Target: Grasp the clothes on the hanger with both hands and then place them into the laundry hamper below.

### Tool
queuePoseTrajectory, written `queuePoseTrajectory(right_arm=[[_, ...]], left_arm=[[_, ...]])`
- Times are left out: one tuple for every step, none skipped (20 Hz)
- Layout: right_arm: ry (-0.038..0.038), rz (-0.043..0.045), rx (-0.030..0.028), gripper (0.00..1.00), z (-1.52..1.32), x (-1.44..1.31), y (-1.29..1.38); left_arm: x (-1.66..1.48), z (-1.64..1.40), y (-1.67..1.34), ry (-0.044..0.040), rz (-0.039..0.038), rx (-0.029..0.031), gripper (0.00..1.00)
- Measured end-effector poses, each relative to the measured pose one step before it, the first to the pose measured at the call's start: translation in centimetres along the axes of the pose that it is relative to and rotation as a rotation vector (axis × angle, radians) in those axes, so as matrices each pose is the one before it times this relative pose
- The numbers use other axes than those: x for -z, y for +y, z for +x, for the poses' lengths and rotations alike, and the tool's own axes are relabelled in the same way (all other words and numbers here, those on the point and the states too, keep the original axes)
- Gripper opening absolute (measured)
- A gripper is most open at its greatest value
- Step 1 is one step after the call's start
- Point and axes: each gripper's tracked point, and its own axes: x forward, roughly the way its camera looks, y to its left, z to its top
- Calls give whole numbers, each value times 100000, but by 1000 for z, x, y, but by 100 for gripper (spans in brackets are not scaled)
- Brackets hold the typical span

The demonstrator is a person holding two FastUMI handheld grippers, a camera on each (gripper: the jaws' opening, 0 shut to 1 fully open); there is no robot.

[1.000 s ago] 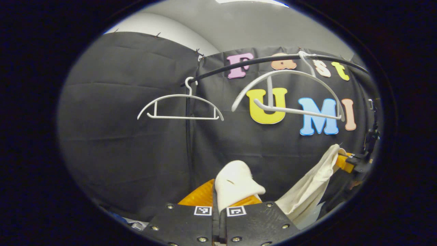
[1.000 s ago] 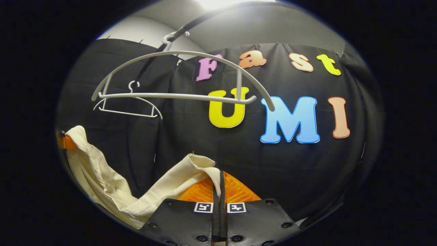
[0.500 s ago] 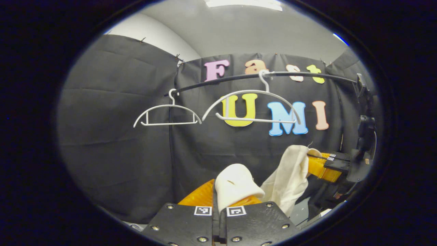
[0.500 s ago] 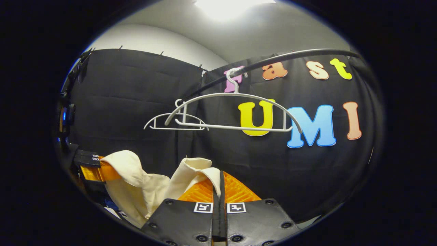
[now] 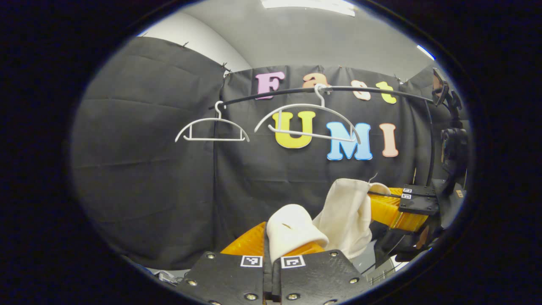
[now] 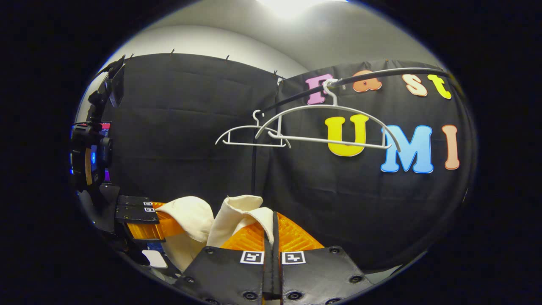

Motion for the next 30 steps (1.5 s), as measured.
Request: queuePoseTrajectory(right_arm=[[2417,469,-644,1,-146,1210,547],[2445,548,-375,1,-53,1237,454],[2438,779,-737,1,-220,1383,523],[2099,863,-891,1,24,1192,555],[2196,636,-675,1,62,1198,644],[2174,852,-765,5,107,1296,385],[1567,842,-474,5,67,1216,437],[2433,42,-263,1,95,1284,240],[2483,-474,-101,1,126,1520,210],[2207,-546,-396,1,320,1447,50],[2466,-431,-375,1,226,1455,207],[2196,-205,-36,1,392,1236,-75],[2008,171,-18,1,348,1278,86],[1775,52,72,1,360,1072,-104],[1988,20,333,1,513,1064,238],[2191,-60,252,1,479,1002,-97],[2171,435,45,2,558,1040,-48],[2208,496,139,1,622,956,-72],[2019,332,68,1,350,1019,21],[1910,147,148,1,517,865,-66],[2235,70,-6,1,647,994,209],[2118,-552,157,1,560,1042,-90],[2808,-686,175,5,461,1062,114],[2981,-606,-484,1,492,871,-12],[2470,-550,-437,2,543,767,42],[1772,-672,5,2,131,460,-189],[1052,-142,7,2,119,406,39],[1326,113,90,5,117,202,-103],[733,305,569,6,228,526,-85],[-101,923,273,21,-190,339,-164]], left_arm=[[1279,-193,8,1506,-425,53,1],[1195,28,-26,1424,-447,263,1],[1267,40,-158,1228,-672,331,1],[1195,183,-336,1295,-581,1011,1],[1369,-91,-277,982,135,544,1],[1351,-22,20,1066,927,437,0],[1439,-298,22,982,882,627,1],[1602,-225,-72,1408,270,664,1],[1818,-556,88,2081,-445,84,2],[1737,-142,266,2139,-1211,-263,1],[1843,-293,166,2529,-1725,-358,1],[1652,202,201,2645,-1122,-801,1],[1555,531,-43,2296,-245,-784,1],[1239,466,220,1892,265,-530,1],[919,417,30,1902,139,-451,1],[1157,817,31,1900,-206,-525,2],[1033,671,62,2089,-519,-715,1],[1150,757,185,2037,-891,-1001,1],[1030,889,309,1871,-723,-1293,2],[980,788,373,2148,-701,-1512,1],[1151,652,314,2311,-556,-1188,2],[995,579,275,2661,-370,-730,1],[1170,532,531,2657,218,-1227,2],[1110,529,457,2782,633,-808,1],[1164,-135,260,2208,820,-1079,2],[685,261,86,1720,209,252,4],[531,-191,-32,1299,-504,987,5],[509,47,-248,1341,-672,1420,5],[574,158,-235,1240,-963,1744,14],[0,-254,76,309,-146,634,34]])
